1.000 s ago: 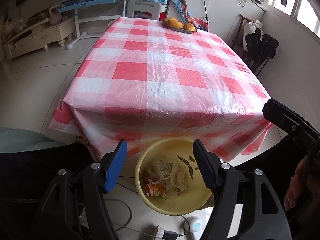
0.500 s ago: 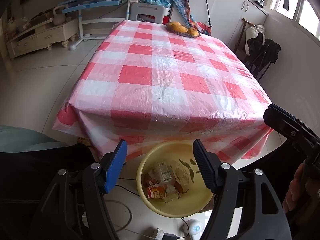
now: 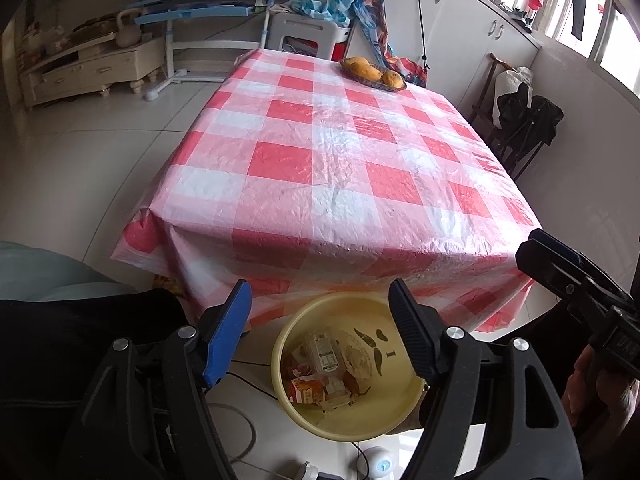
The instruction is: Collect trash
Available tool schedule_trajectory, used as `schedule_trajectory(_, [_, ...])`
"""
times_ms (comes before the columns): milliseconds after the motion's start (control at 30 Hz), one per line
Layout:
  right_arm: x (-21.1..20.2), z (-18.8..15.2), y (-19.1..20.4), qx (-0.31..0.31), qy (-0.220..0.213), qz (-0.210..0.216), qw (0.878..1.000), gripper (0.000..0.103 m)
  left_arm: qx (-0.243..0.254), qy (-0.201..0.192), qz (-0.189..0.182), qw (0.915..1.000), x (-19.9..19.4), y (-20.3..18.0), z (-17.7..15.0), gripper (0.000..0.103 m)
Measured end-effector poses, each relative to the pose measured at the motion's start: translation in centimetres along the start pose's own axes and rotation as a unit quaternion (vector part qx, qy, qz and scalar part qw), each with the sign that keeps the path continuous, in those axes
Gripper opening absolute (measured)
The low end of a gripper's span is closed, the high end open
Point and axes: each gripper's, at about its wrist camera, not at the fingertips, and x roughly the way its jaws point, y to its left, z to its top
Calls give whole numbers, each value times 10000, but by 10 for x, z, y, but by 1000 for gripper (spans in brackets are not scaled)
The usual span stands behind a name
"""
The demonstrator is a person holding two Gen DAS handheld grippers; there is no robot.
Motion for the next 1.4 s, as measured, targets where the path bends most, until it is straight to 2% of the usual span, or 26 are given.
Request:
schedule_trajectory(233, [0, 0, 1, -16, -2, -5, 10000, 73, -147, -132, 19, 9998, -5, 6, 3, 74])
schedule_trajectory(1400, [2, 2, 2, -29, -11, -15, 10000, 74, -401, -394, 27, 9984, -15, 16, 6, 81])
